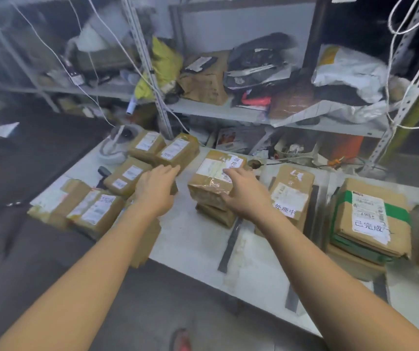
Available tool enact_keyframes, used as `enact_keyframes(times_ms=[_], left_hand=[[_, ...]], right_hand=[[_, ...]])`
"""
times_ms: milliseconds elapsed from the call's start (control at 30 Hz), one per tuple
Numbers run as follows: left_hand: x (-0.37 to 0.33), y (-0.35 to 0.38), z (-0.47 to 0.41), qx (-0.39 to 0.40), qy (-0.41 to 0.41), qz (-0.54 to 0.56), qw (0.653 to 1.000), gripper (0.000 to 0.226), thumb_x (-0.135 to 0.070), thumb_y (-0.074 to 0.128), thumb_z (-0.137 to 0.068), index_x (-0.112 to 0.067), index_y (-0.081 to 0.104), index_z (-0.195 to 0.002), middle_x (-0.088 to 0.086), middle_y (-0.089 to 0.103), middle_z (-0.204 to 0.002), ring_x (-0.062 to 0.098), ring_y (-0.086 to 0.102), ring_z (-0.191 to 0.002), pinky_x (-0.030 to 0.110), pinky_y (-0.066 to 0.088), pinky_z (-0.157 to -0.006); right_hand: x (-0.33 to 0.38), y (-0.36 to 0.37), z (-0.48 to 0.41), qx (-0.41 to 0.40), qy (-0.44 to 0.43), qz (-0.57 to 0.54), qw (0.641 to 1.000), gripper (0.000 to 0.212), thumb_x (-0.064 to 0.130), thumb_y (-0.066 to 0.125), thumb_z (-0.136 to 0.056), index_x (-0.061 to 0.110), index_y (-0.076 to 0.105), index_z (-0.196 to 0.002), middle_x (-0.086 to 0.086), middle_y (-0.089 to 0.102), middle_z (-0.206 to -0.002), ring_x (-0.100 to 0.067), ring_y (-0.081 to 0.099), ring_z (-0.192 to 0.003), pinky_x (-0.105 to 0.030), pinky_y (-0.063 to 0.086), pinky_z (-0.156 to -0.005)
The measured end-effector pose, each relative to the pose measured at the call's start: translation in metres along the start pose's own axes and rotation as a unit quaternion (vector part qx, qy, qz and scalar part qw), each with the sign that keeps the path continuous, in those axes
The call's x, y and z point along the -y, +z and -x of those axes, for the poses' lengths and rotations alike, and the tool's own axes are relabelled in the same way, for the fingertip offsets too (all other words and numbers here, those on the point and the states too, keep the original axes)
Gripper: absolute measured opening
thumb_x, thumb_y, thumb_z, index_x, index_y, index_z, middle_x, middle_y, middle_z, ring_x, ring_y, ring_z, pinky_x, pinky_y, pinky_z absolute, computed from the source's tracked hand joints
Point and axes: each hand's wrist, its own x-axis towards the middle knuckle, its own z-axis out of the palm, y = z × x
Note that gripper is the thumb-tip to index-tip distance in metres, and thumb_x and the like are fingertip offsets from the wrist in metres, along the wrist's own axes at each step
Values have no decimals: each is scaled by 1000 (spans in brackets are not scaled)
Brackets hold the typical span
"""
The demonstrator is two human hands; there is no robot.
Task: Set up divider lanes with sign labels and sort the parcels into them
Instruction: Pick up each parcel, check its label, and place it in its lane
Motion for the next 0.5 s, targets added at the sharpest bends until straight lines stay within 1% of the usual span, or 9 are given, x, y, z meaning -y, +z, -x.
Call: enact_keyframes(times_ms=[67,133,200,300,367,433,500], left_hand=[[29,2,1,9,-19,8,1000,78,-19,65,-89,-28,25,-155,-1,33,-158,22,33,-144,41,38,-109],[61,5,0,5,-26,12,1000,78,-29,66,-89,-29,25,-155,-4,33,-158,21,36,-142,42,43,-105],[91,7,-4,-5,-25,14,1000,76,-38,66,-88,-31,28,-153,-5,38,-155,21,42,-137,42,45,-103],[136,11,-11,-7,-36,43,998,66,-42,60,-90,-34,33,-150,-5,50,-144,25,54,-123,41,48,-92],[165,15,-18,-11,-38,64,997,59,-43,58,-90,-36,37,-146,-4,55,-137,27,57,-115,41,51,-85],[191,21,-28,-11,-28,84,996,56,-43,58,-92,-34,40,-144,-2,56,-134,27,57,-116,40,51,-84],[213,26,-38,-3,-15,93,996,56,-43,58,-92,-31,40,-144,-1,55,-136,27,55,-120,40,48,-86]], right_hand=[[18,7,-9,11,-11,14,1000,60,35,55,-94,24,36,-149,2,41,-152,-22,39,-137,-42,45,-100],[37,15,-19,18,-15,22,999,60,33,55,-93,24,36,-149,3,40,-152,-24,39,-137,-41,45,-98],[57,24,-31,19,-16,22,999,61,32,56,-92,25,36,-150,3,39,-153,-24,38,-137,-41,44,-98],[88,43,-53,17,-5,26,1000,62,31,57,-91,26,37,-150,3,40,-153,-23,38,-137,-42,45,-98],[108,57,-66,21,13,32,999,62,33,57,-91,26,37,-149,3,41,-152,-22,39,-137,-43,47,-98],[127,71,-78,25,30,37,999,63,35,57,-91,26,37,-149,4,41,-152,-21,40,-136,-43,48,-99],[145,85,-89,27,48,44,997,63,37,58,-91,26,37,-150,4,41,-152,-21,41,-136,-42,47,-99]])
